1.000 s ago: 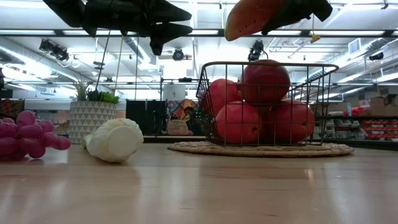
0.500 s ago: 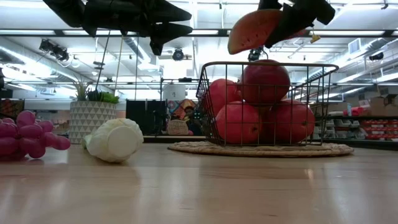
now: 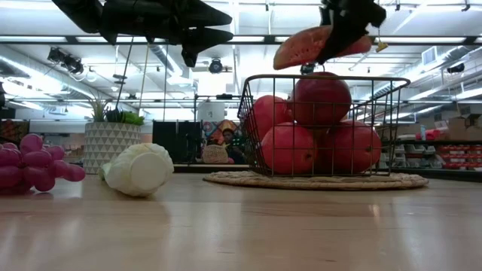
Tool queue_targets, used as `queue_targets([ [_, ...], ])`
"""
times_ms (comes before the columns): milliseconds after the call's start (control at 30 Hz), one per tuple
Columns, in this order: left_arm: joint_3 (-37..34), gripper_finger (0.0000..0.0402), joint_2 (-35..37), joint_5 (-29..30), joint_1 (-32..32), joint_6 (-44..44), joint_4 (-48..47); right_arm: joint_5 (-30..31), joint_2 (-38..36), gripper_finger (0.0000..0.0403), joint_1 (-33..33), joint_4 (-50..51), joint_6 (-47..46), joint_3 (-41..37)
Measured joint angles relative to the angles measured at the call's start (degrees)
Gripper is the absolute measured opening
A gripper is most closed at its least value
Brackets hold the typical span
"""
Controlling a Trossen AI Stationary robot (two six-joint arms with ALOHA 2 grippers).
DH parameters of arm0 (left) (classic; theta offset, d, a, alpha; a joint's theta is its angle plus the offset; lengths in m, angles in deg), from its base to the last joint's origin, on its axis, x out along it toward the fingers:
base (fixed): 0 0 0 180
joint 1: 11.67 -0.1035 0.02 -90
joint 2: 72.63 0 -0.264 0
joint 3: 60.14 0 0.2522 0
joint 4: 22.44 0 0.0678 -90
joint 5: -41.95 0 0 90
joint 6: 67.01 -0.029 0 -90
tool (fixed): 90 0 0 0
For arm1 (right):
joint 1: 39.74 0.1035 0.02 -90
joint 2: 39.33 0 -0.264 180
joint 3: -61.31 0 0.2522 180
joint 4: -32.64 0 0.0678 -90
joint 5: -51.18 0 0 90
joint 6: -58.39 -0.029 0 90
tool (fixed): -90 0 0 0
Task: Build produce basket
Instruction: Put the green watermelon into the brown wire basket
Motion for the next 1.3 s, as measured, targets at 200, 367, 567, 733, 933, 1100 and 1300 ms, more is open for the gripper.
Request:
queue_targets([
  [200, 0.0, 0.0174, 0.0, 0.0, 0.0, 0.0, 0.0, -10.0, -2.4, 0.0335, -5.7, 5.4, -14.2, 6.3],
  [367, 0.0, 0.0174, 0.0, 0.0, 0.0, 0.0, 0.0, -23.3, -5.9, 0.0335, -10.5, 5.1, -29.7, 7.3],
  [567, 0.0, 0.0174, 0.0, 0.0, 0.0, 0.0, 0.0, -30.7, -8.4, 0.0335, -13.3, 2.9, -37.6, 7.3],
  [733, 0.0, 0.0174, 0.0, 0.0, 0.0, 0.0, 0.0, -33.1, -8.9, 0.0335, -13.6, -0.2, -38.2, 7.3],
  [933, 0.0, 0.0174, 0.0, 0.0, 0.0, 0.0, 0.0, -34.1, -8.9, 0.0335, -13.6, -5.7, -38.1, 7.3],
  [1100, 0.0, 0.0174, 0.0, 0.0, 0.0, 0.0, 0.1, -42.4, -8.9, 0.0335, -13.6, -9.7, -48.8, 7.3],
  [1300, 0.0, 0.0174, 0.0, 0.0, 0.0, 0.0, 0.1, -48.7, -8.9, 0.0335, -15.6, -15.2, -61.5, 7.3],
])
